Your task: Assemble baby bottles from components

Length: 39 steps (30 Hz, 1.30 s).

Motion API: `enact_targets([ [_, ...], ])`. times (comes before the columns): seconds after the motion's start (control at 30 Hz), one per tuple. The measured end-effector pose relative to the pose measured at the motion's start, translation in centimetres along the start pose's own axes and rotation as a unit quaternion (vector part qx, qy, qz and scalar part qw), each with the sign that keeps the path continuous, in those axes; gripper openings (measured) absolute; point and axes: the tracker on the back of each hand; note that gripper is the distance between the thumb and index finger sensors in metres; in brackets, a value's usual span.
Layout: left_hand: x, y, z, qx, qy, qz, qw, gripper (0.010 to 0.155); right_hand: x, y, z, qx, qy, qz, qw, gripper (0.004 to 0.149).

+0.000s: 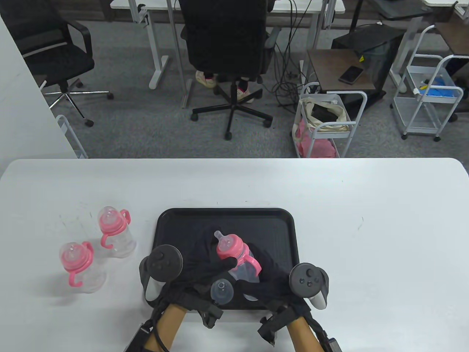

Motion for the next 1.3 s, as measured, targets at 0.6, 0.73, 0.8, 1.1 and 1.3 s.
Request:
enact_targets([
  [0.6, 0.5, 0.0, 1.5, -0.028, -0.05, -0.01, 0.998, 0.083, 0.6, 0.2, -0.1, 0.007, 0.021, -0.031, 0.999, 0.097],
  [0.73, 0.5, -0.2, 1.2, -0.008, -0.011, -0.025, 1.0, 0.083, 0.7, 0.1, -0.8, -0.003, -0.034, -0.011, 0.999, 0.097],
  [0.8, 0.6, -0.3, 1.0, 0.002, 0.005, -0.039, 0.999, 0.084, 0.7, 0.1, -0.8, -0.004, -0.056, -0.012, 0.998, 0.097],
  [1.1, 0.2, 0.8, 3.1, -0.075, -0.225, 0.167, 0.957, 0.082, 0.9, 0.5, 0.5, 0.009, 0.189, -0.1, 0.977, 0.097],
  [1.3, 1.8, 0.6, 5.0, -0.039, -0.192, 0.139, 0.971, 0.078, -0.3, 0.4, 0.7, 0.001, 0.217, -0.059, 0.974, 0.098],
])
Point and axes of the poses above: the tracker on the back of each hand, its own z axis roughly to the little-finger side, its own y axis roughly from the wrist to the fingertips, x = y × z, and after that the axes turned 9 degrees about y, right-handed
